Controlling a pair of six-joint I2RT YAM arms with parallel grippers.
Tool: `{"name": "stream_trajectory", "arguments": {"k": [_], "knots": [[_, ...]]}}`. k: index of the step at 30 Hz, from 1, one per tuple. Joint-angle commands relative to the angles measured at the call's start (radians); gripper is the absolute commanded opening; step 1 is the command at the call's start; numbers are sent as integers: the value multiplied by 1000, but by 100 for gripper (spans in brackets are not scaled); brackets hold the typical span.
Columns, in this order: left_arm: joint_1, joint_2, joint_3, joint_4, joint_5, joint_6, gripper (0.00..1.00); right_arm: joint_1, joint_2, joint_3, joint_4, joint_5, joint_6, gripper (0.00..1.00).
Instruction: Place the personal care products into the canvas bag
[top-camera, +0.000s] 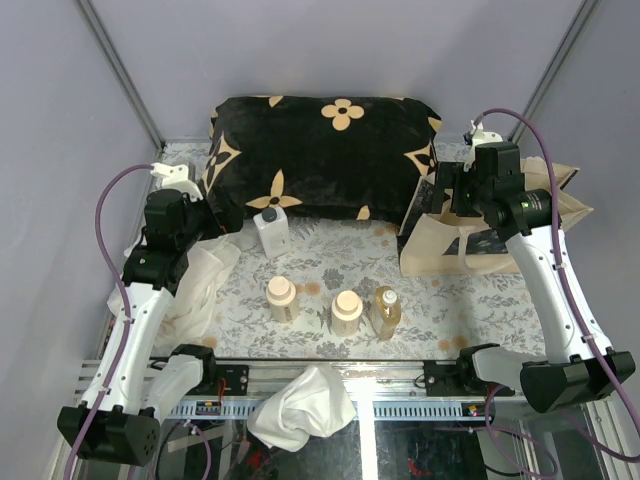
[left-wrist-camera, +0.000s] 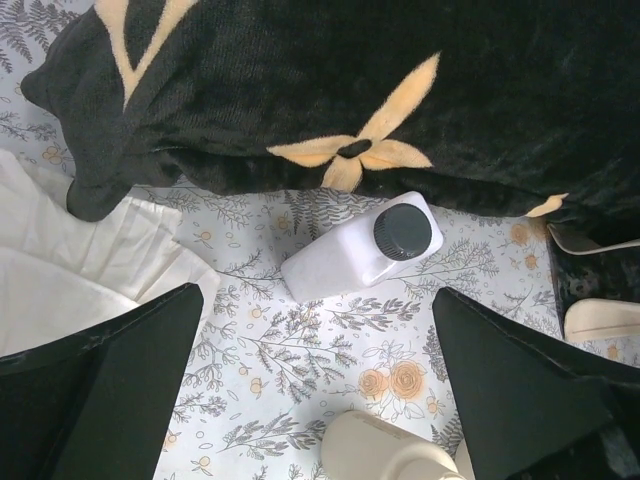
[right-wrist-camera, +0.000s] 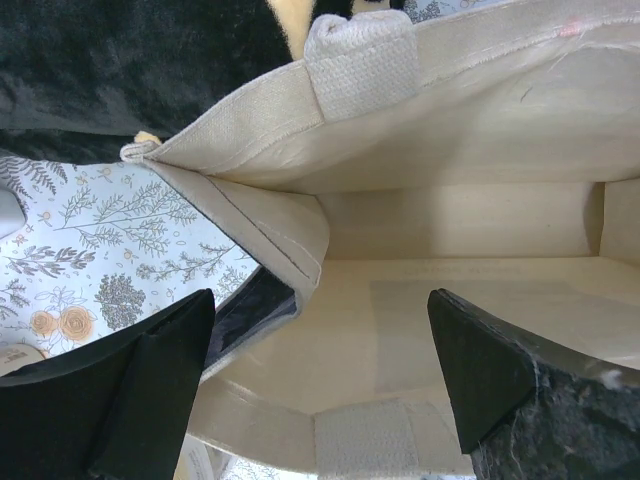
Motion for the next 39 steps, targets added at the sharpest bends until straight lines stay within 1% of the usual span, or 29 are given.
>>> {"name": "stream_trajectory", "arguments": {"k": [1, 7, 12, 14, 15, 16, 17, 18, 20, 21, 22, 24, 28, 30, 33, 36, 39], "knots": [[-4, -15, 23, 40, -17, 7, 100, -4, -26, 7, 21, -10, -7, 94], [-4, -23, 11, 44, -5, 18, 100, -3, -13, 4, -6, -10, -7, 94], [-5, -25, 12, 42, -28, 29, 100, -3, -21, -50, 20, -6, -2, 93], [-5, -22, 11, 44, -24, 29, 100, -3, -24, -80, 59, -27, 11, 91], [-4, -19, 9, 45, -23, 28, 100, -4, -25, -95, 80, -45, 17, 87], [-4, -16, 8, 43, -21, 27, 100, -3, -23, -112, 106, -66, 22, 81], [-5, -15, 7, 42, -21, 27, 100, -3, -16, -124, 126, -91, 18, 70], [-4, -15, 7, 42, -21, 26, 100, -3, -7, -132, 140, -116, 14, 57], [-5, -16, 7, 43, -23, 25, 99, -2, 19, -131, 151, -166, 3, 20], [-4, -20, 7, 43, -21, 24, 100, -2, 33, -121, 144, -186, 0, 7], [-4, -22, 7, 42, -23, 24, 100, 0, 48, -108, 135, -208, 1, 0], [-5, -29, 8, 43, -21, 28, 97, 16, 65, -76, 120, -239, 4, 0], [-5, -28, 14, 37, -14, 29, 96, 165, 81, -21, 128, -170, 19, 0], [-4, -24, 17, 37, -11, 29, 97, 226, 114, 17, 128, -163, 47, 0], [-4, -19, 18, 36, -4, 26, 97, 274, 168, 54, 149, -199, 109, 0], [-4, -13, 17, 36, -1, 26, 97, 345, 210, 83, 187, -171, 122, 0], [-4, -14, 16, 35, -3, 29, 100, 403, 275, 141, 181, -151, 120, 0]]}}
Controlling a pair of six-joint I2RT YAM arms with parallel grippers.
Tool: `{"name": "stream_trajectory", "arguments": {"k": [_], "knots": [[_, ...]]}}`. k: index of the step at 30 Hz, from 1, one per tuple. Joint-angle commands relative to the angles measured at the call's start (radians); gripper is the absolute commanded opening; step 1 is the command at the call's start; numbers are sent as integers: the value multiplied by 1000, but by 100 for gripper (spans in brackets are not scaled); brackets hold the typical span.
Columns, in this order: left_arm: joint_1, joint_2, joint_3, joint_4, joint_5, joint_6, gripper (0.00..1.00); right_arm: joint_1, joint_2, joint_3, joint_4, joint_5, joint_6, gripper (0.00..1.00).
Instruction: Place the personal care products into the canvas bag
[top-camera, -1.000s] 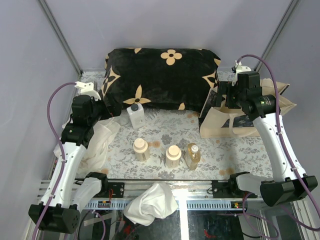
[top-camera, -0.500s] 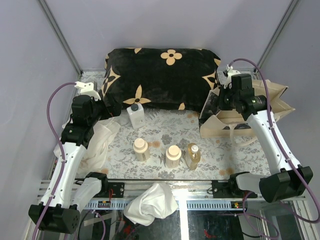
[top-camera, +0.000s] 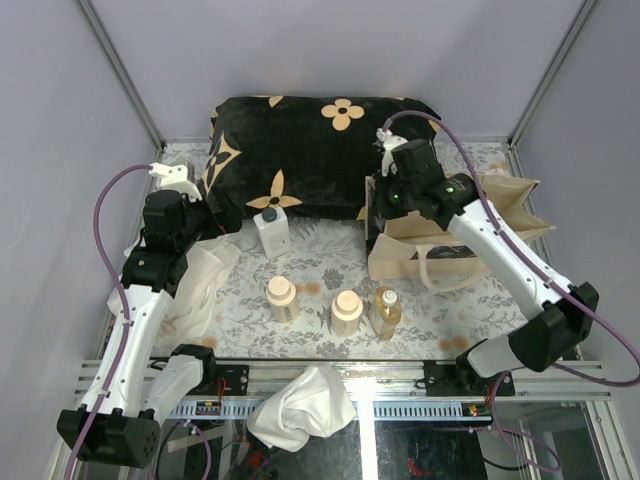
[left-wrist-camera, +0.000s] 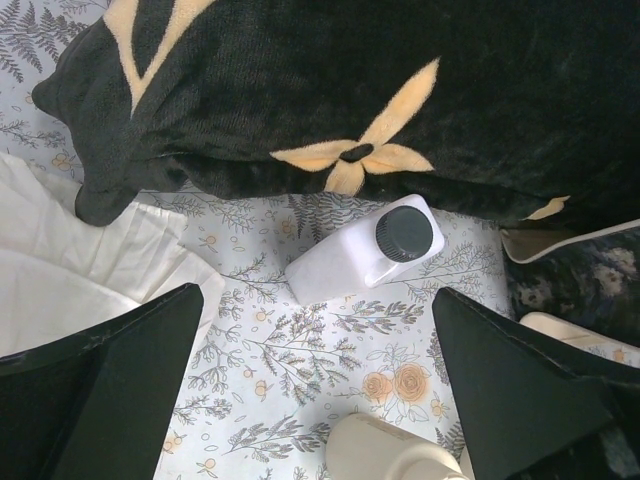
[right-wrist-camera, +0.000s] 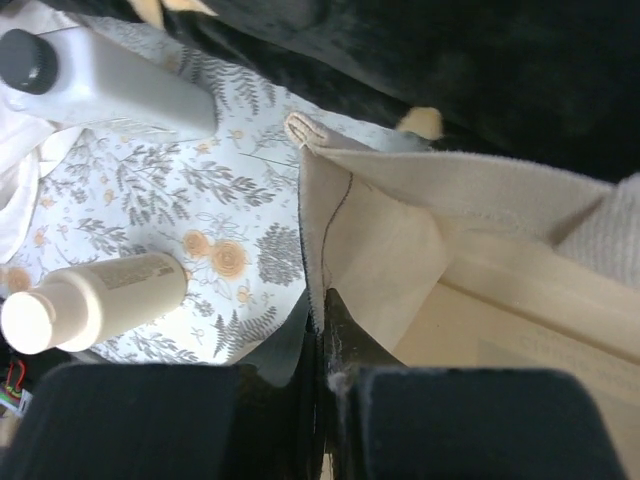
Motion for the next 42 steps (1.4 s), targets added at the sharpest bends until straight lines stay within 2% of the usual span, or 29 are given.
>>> {"name": "stream_trajectory", "arguments": {"k": [1, 7, 21, 22, 24, 28, 30, 34, 36, 38, 42], "knots": [[-4, 0, 14, 29, 10, 21, 100, 92, 75, 113, 50, 5, 32, 0], [-5, 3, 22, 7, 26, 49, 100, 172, 184, 212, 49, 33, 24, 0], [-4, 10, 23, 11, 35, 52, 100, 252, 336, 373, 17, 60, 14, 1], [-4, 13, 23, 12, 39, 52, 100, 254, 341, 389, 2, 68, 12, 6], [-4, 16, 14, 19, 49, 47, 100, 255, 344, 410, -27, 91, 1, 35], [-5, 5, -40, 75, 103, 20, 100, 254, 341, 452, -102, 145, -15, 69], [-5, -1, -76, 131, 142, -5, 100, 255, 343, 476, -145, 172, -21, 82], [-17, -10, -138, 239, 213, -1, 100, 255, 335, 516, -218, 215, -23, 99], [-29, -28, -173, 300, 282, 69, 100, 254, 326, 532, -246, 222, -24, 100], [-44, -42, -200, 326, 287, 138, 100, 255, 311, 549, -271, 221, -24, 100], [-49, 2, -175, 273, 272, 246, 100, 254, 278, 587, -324, 215, -29, 99]]}}
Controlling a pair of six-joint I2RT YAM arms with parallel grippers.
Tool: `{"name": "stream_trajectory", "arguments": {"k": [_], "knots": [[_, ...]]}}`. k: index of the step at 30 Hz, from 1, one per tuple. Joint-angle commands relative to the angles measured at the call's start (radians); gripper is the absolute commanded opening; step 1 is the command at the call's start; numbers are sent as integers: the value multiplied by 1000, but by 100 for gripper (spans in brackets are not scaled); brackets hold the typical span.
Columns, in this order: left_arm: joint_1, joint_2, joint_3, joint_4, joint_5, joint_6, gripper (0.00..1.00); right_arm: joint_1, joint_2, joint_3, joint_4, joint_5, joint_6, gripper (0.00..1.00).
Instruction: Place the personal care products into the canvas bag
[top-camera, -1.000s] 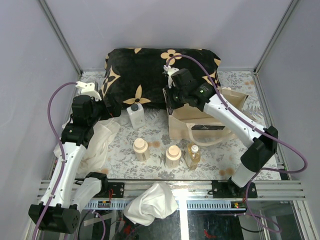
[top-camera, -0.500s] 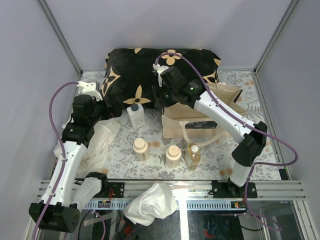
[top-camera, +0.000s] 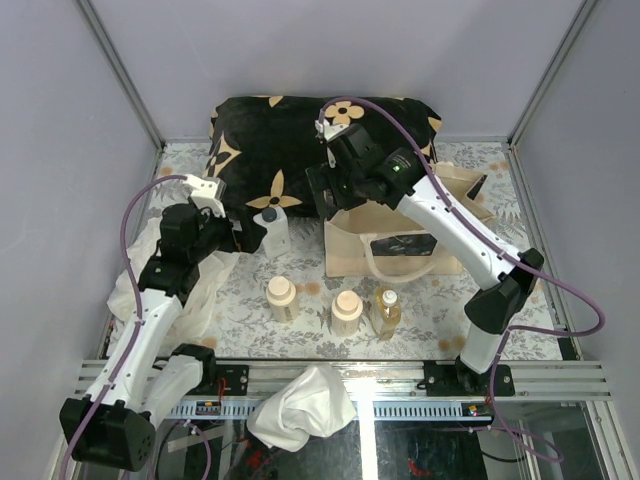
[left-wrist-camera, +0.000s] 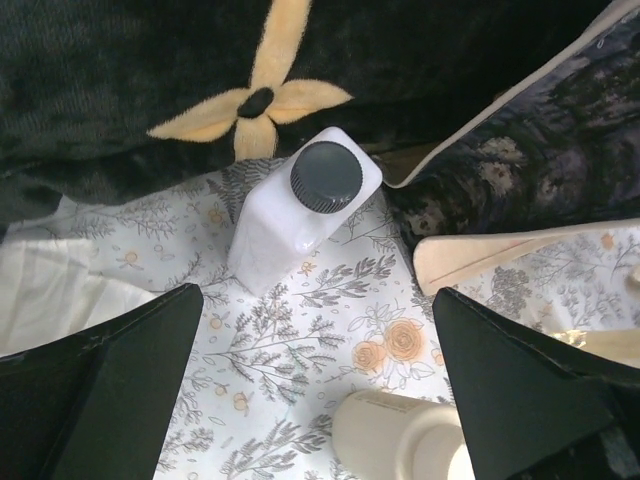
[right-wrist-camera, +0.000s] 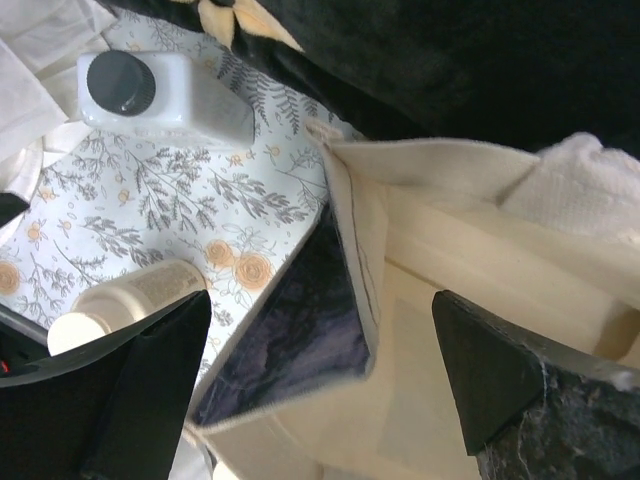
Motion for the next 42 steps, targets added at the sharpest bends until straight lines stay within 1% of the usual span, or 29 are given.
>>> {"name": "stream_trajectory", "arguments": {"k": [1, 4, 9, 14, 19, 22, 26, 30, 36, 37, 38, 42], "knots": [[-10, 37, 30, 66, 37, 175, 100, 6, -75, 83, -91, 17, -20, 100], [-17, 90, 46, 62, 27, 234, 100, 6, -103, 104, -125, 19, -24, 99], [-47, 178, 66, 76, -64, 302, 100, 5, -151, 103, -172, 34, -2, 100], [-50, 218, 25, 203, -45, 326, 100, 6, -201, 73, -191, 81, 7, 99], [-50, 279, -11, 284, -57, 357, 100, 5, -232, 45, -193, 112, 5, 99], [-50, 319, -28, 356, -30, 352, 100, 5, -246, 29, -191, 123, 5, 99], [-52, 404, 0, 370, 14, 335, 100, 6, -270, 1, -180, 134, -4, 100], [-52, 445, 1, 447, 79, 274, 100, 5, -300, -48, -151, 148, -14, 100], [-73, 463, 8, 432, 120, 214, 100, 5, -319, -100, -132, 175, -16, 99], [-79, 457, 1, 434, 126, 204, 97, 5, -322, -106, -127, 176, -16, 99], [-85, 451, -4, 434, 126, 192, 91, 5, -323, -111, -124, 177, -18, 99], [-101, 433, -22, 439, 111, 157, 56, 4, -324, -116, -121, 196, -25, 99]]}}
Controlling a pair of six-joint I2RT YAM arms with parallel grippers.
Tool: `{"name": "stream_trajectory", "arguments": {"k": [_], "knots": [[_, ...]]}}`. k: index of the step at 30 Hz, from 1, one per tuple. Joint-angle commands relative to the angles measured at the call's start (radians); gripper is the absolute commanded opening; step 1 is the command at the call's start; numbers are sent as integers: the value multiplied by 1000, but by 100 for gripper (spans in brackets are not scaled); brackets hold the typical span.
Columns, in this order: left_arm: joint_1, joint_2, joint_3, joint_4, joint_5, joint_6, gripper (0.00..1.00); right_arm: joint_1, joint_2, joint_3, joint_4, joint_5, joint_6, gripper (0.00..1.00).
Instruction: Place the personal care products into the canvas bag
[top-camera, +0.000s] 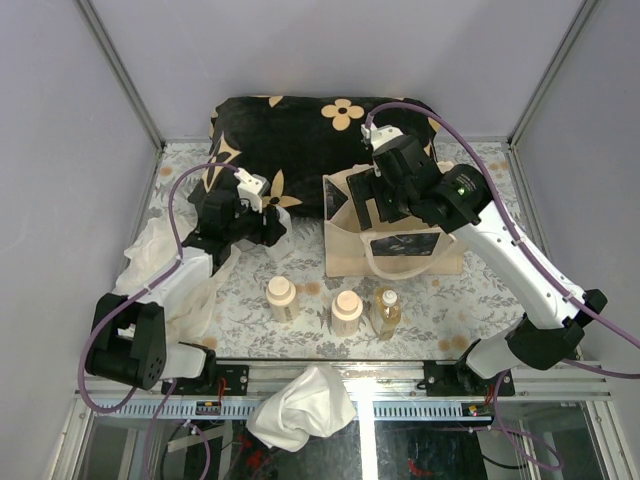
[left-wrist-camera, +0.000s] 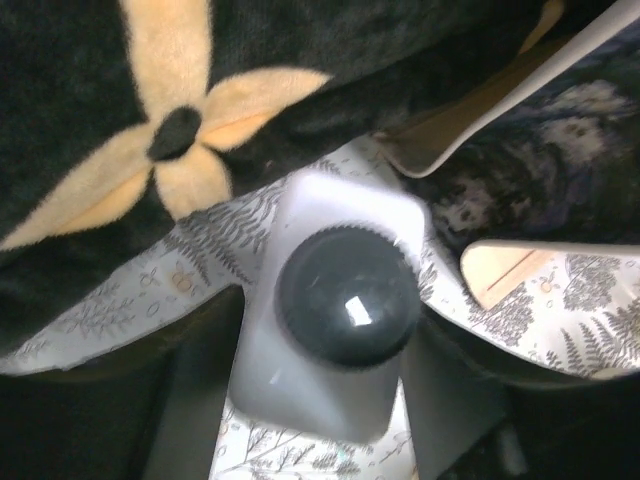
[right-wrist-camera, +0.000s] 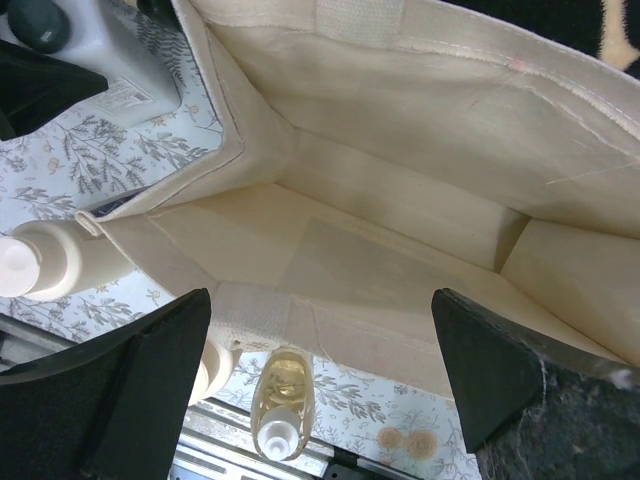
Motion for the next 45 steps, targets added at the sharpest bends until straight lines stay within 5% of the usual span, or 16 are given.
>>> {"name": "stream_trajectory", "arguments": {"k": [1, 7, 16, 21, 30, 34, 45], "knots": [[-18, -27, -11, 79, 14, -54, 49, 5, -28, 2, 34, 49, -28, 99], [-21, 13, 39, 10, 13, -39, 1, 5, -16, 13, 34, 47, -35, 99], [-21, -105, 96, -69, -64, -75, 0, 4, -33, 27, -19, 208, 6, 99], [-21, -153, 303, -272, -208, -66, 0, -78, -43, 25, -108, 392, 97, 99], [-21, -162, 649, -472, -251, -75, 0, -283, -116, -192, 29, 297, 24, 100], [-21, -154, 822, -543, -243, -79, 0, -315, -129, -276, 118, 196, -14, 91], [-67, -158, 1004, -492, -103, -181, 0, -336, -88, -336, 179, 211, -40, 96]]}}
